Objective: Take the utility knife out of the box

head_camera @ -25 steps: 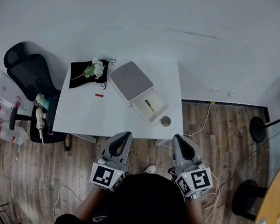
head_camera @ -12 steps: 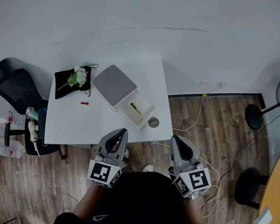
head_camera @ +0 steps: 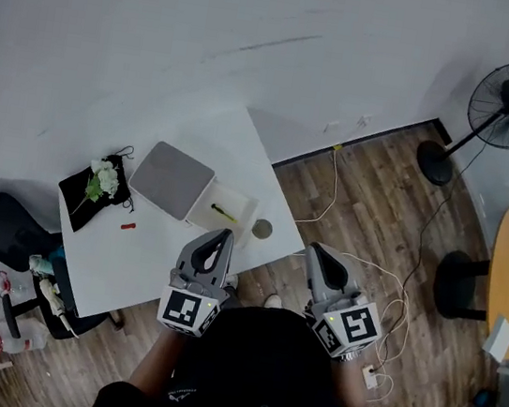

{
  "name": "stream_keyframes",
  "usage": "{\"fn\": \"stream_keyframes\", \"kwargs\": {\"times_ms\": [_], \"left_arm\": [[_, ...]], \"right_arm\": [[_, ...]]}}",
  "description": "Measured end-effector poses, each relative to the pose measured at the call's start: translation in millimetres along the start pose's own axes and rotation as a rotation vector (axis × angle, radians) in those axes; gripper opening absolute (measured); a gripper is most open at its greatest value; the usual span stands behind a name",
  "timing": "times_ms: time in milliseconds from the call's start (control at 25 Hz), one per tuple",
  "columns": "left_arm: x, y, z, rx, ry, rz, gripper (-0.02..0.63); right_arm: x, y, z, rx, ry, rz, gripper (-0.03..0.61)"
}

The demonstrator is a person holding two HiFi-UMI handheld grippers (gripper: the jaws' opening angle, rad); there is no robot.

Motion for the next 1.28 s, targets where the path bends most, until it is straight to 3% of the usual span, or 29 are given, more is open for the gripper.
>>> {"fn": "stream_keyframes", "kwargs": {"times_ms": [360, 640, 840, 1120, 1280], "left_arm": [[-25, 69, -17, -0.2, 0.019, -0.033, 0.005], [-54, 100, -30, -0.374, 0.067, -0.083, 0.006], [-69, 113, -45, -0.455, 0.047, -0.11, 0.005], [-101, 111, -63, -0.562, 0.142, -0.216, 0.005], [-123, 112, -76, -0.662, 0.21, -0.236, 0.005]], "right_arm": [[-23, 34, -41, -0.137, -0.04, -0.025, 0.005], [-38, 56, -67, -0.2, -0.036, -0.043, 0.005], [-43, 70, -80, -0.217, 0.003, -0.026, 0.005], [-51, 76, -78, -0.247, 0.043, -0.024, 0.005], [-56, 78, -82, -0.257, 0.054, -0.027, 0.005]]}}
Point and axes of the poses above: the fingertips, and each gripper's own axes: z backward along the fingers, y to its left, x out of its top, the point moved 9 cm from there along z, backward along the fingers, and after that the axes turned 12 degrees about -z, right-handed, at the moved point
